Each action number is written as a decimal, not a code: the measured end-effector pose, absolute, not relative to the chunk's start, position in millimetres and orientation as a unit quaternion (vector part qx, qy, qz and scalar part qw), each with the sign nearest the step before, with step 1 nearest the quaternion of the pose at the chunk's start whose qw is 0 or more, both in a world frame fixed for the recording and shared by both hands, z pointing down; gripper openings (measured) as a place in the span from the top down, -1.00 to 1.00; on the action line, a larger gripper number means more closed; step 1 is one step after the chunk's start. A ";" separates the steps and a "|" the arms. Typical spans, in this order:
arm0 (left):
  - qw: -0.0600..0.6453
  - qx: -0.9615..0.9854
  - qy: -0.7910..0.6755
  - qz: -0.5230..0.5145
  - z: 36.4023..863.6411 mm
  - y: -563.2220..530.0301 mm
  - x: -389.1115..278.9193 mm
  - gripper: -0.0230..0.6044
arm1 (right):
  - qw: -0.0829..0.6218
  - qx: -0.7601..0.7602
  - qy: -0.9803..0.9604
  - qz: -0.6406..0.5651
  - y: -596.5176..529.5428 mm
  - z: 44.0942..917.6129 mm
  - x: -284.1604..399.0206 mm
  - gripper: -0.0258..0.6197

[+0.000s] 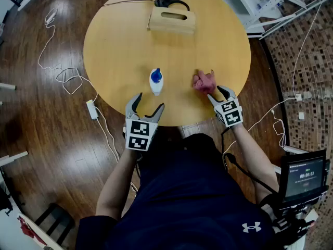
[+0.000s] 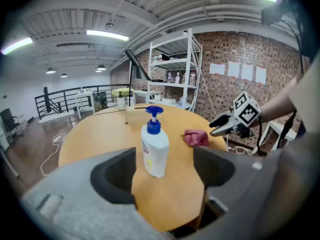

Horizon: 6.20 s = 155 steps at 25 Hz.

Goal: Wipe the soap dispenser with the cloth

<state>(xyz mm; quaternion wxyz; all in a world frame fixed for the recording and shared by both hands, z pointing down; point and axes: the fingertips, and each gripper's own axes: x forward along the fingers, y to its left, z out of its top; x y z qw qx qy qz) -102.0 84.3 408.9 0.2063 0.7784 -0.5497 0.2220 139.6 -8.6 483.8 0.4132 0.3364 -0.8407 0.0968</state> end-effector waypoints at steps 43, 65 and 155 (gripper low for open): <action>0.152 0.818 -0.510 0.219 459.0 -9.5 -71.1 0.00 | 0.272 0.177 -0.941 0.097 -39.4 328.2 -75.4 0.51; 0.149 0.823 -0.506 0.211 455.0 -4.7 -70.9 -0.01 | 0.293 0.100 -0.951 0.003 7.5 319.0 -104.0 0.51; 0.041 0.845 -0.309 0.435 408.6 31.9 -99.9 0.10 | 0.269 0.086 -0.917 0.282 -41.9 402.7 -80.7 0.49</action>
